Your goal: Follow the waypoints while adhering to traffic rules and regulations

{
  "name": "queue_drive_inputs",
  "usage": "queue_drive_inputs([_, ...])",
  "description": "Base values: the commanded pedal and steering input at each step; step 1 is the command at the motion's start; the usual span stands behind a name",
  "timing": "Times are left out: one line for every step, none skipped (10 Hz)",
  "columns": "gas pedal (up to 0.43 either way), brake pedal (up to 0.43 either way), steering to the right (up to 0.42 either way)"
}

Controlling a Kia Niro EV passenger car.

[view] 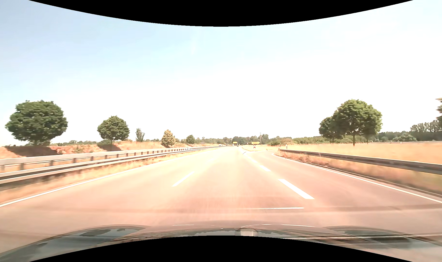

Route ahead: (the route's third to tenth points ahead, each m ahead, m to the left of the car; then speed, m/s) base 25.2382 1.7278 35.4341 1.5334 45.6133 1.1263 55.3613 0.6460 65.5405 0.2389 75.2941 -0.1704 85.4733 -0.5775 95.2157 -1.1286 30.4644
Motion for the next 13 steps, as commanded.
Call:
queue_drive_inputs([0.26, 0.0, 0.004])
queue_drive_inputs([0.26, 0.0, 0.005])
queue_drive_inputs([0.26, 0.0, 0.004])
queue_drive_inputs([0.26, 0.0, 0.004])
queue_drive_inputs([0.26, 0.0, 0.004])
queue_drive_inputs([0.26, 0.0, 0.004])
queue_drive_inputs([0.26, 0.0, 0.004])
queue_drive_inputs([0.26, 0.0, 0.004])
queue_drive_inputs([0.26, 0.0, 0.004])
queue_drive_inputs([0.26, 0.0, 0.004])
queue_drive_inputs([0.26, 0.0, 0.004])
queue_drive_inputs([0.26, 0.0, 0.004])
queue_drive_inputs([0.26, 0.0, 0.003])
